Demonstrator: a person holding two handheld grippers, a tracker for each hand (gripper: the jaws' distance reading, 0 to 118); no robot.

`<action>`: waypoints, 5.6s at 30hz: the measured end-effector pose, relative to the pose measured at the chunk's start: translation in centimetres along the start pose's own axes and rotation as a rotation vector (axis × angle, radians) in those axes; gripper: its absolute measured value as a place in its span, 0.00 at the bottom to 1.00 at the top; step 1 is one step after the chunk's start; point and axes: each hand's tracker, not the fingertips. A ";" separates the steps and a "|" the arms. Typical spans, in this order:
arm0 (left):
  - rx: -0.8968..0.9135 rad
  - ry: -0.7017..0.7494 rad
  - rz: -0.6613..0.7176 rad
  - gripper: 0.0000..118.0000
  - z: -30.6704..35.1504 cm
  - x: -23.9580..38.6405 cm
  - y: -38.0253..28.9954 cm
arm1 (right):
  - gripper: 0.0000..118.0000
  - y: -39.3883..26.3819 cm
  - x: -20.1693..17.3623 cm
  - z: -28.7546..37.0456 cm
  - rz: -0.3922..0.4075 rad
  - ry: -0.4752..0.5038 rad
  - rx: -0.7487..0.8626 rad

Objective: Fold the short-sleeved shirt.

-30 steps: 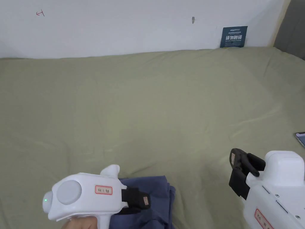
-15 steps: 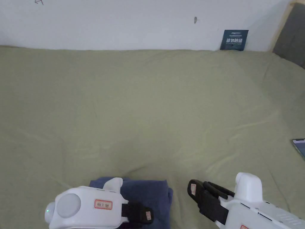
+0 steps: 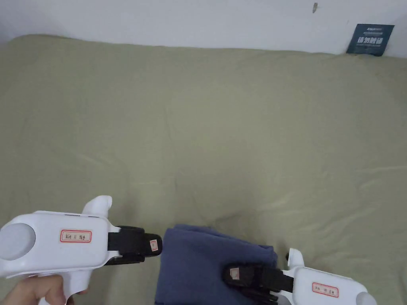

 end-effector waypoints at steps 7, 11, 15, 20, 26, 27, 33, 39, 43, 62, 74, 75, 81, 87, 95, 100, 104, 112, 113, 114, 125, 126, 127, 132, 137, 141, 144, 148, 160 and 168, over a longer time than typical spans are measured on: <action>-0.123 -0.160 0.040 1.00 -3.2 -3.3 0.0 | 0.01 0.2 -0.6 0.6 0.030 0.003 -0.003; -0.214 -0.197 0.054 0.97 -6.6 -3.1 -0.2 | 0.01 0.2 -0.7 0.5 0.020 0.004 -0.012; -0.197 -0.295 0.042 0.89 -9.7 -4.1 0.0 | 0.01 0.3 -0.8 0.4 0.019 0.001 -0.019; -0.159 -0.120 0.005 0.29 -10.0 -4.9 0.4 | 0.01 0.4 -0.9 0.6 0.017 -0.004 -0.018; -0.161 -0.193 0.038 0.25 -9.5 -5.0 0.2 | 0.01 0.1 -2.5 0.4 0.071 -0.065 -0.012; -0.160 -0.210 0.052 0.25 -9.1 -4.9 0.1 | 0.01 0.0 -3.1 0.4 0.081 -0.076 -0.006; -0.120 -0.204 0.081 0.24 -3.6 -7.4 2.3 | 0.01 -0.5 -7.5 0.4 0.177 -0.074 0.008; 0.042 -0.031 0.133 0.22 8.4 -13.9 6.1 | 0.01 -0.3 -9.9 -0.5 0.247 -0.089 0.010; 0.134 0.109 0.196 0.21 15.4 -19.2 8.7 | 0.01 -0.3 -11.2 -1.7 0.273 -0.087 0.013; 0.146 0.287 0.235 1.00 22.6 -27.0 16.1 | 0.01 1.6 -12.7 -2.8 0.324 -0.106 0.064; 0.402 0.367 -0.041 0.00 19.4 -8.6 10.0 | 0.01 1.6 -19.1 5.2 0.587 -0.196 0.195; 0.415 0.344 -0.091 0.00 17.7 -6.0 9.1 | 0.01 1.4 -20.1 5.9 0.634 -0.228 0.229; 0.567 0.209 -0.229 0.00 8.2 8.6 2.8 | 0.01 -1.1 -26.6 8.2 0.911 -0.472 0.466; 0.767 0.365 -0.438 0.00 1.9 20.2 -1.0 | 0.02 -4.6 -30.2 8.4 1.220 -0.856 0.815; 0.957 0.563 -0.611 0.00 1.3 25.9 -3.8 | 0.02 -7.5 -32.1 9.6 1.304 -0.895 1.026; 0.996 0.583 -0.631 0.00 2.3 26.6 -4.1 | 0.02 -7.9 -33.1 9.7 1.318 -0.875 1.015; 1.013 0.573 -0.602 0.00 3.2 26.5 -4.0 | 0.02 -8.2 -33.4 9.4 1.324 -0.862 1.018; 1.003 0.595 -0.601 0.73 2.6 26.4 -3.8 | 0.74 -7.7 -33.3 8.8 1.314 -0.886 1.028; 0.998 0.595 -0.594 0.97 2.4 26.3 -3.8 | 0.92 -7.7 -33.3 8.7 1.304 -0.915 1.056; 1.026 0.564 -0.615 1.00 2.9 26.5 -4.3 | 0.99 -7.7 -33.2 8.8 1.309 -0.898 1.063; 1.071 0.640 -0.603 1.00 4.0 27.1 -4.2 | 0.99 -7.7 -33.5 9.2 1.303 -0.884 1.076; 1.063 0.642 -0.590 1.00 4.1 27.2 -4.1 | 0.99 -7.8 -33.5 9.1 1.306 -0.882 1.076; 1.053 0.647 -0.580 1.00 3.7 26.7 -3.9 | 0.99 -7.8 -33.6 9.0 1.307 -0.883 1.074; 1.014 0.734 -0.574 1.00 3.1 26.7 -3.1 | 0.99 -7.7 -33.8 9.1 1.305 -0.881 1.068; 0.919 0.597 -0.486 1.00 3.8 26.0 -2.5 | 0.99 -7.7 -33.8 9.0 1.310 -0.879 1.058; 0.914 0.678 -0.542 1.00 3.3 26.1 -2.6 | 0.99 -7.7 -33.8 8.8 1.311 -0.881 1.056; 0.931 0.666 -0.562 1.00 3.4 26.2 -3.1 | 0.99 -7.7 -33.8 8.9 1.306 -0.879 1.059; 0.966 0.634 -0.557 1.00 4.0 26.5 -3.2 | 0.99 -7.6 -33.7 8.8 1.301 -0.885 1.052; 0.988 0.715 -0.583 1.00 3.9 27.5 -3.5 | 0.99 -7.4 -33.6 9.1 1.287 -0.883 1.061; 0.916 0.726 -0.552 1.00 3.8 27.3 -2.7 | 0.99 -7.6 -33.2 9.0 1.284 -0.875 1.052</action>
